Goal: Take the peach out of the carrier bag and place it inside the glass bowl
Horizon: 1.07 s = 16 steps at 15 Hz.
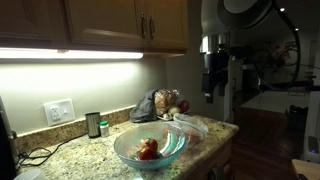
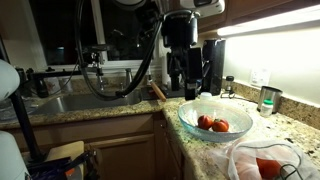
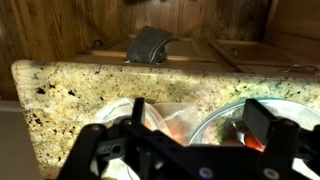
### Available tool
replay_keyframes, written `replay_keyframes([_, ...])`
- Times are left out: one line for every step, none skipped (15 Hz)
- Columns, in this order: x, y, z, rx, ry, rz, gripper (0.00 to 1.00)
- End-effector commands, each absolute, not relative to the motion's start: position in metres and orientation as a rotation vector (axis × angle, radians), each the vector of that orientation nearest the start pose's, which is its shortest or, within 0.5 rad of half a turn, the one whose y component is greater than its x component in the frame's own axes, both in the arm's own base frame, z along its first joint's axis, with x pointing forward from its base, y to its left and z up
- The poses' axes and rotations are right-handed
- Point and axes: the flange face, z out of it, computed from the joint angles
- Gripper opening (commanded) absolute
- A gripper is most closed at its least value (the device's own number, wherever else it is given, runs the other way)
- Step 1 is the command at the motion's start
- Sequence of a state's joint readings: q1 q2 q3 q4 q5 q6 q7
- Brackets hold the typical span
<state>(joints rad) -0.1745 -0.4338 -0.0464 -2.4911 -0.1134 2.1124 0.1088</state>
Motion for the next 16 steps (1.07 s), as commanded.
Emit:
replay_keyframes([0.399, -0.114, 0.44, -3.176, 0.577, -0.141, 1.0])
replay_keyframes([0.403, -0.108, 0.444, -3.183, 0.5, -0.101, 1.0])
replay_keyframes([0.404, -0.111, 0.444, -3.179, 0.522, -0.107, 1.0])
replay_keyframes([0.404, -0.113, 0.443, -3.176, 0.532, -0.108, 1.0])
replay_keyframes([0.404, -0.113, 0.443, -3.176, 0.535, -0.108, 1.0])
replay_keyframes([0.404, -0.113, 0.443, -3.176, 0.536, -0.109, 1.0])
replay_keyframes([0.404, -0.113, 0.443, -3.175, 0.536, -0.109, 1.0])
replay_keyframes([0.406, -0.112, 0.441, -3.178, 0.537, -0.104, 1.0])
replay_keyframes([0.409, -0.112, 0.44, -3.181, 0.541, -0.11, 1.0])
replay_keyframes([0.412, -0.112, 0.439, -3.181, 0.552, -0.116, 1.0])
replay_keyframes([0.414, -0.114, 0.438, -3.183, 0.561, -0.117, 1.0])
replay_keyframes([0.417, -0.116, 0.437, -3.182, 0.575, -0.124, 1.0])
replay_keyframes([0.419, -0.118, 0.436, -3.181, 0.581, -0.128, 1.0])
replay_keyframes([0.421, -0.12, 0.435, -3.179, 0.597, -0.14, 1.0])
replay_keyframes([0.424, -0.122, 0.433, -3.174, 0.61, -0.144, 1.0])
replay_keyframes([0.426, -0.125, 0.431, -3.17, 0.634, -0.155, 1.0])
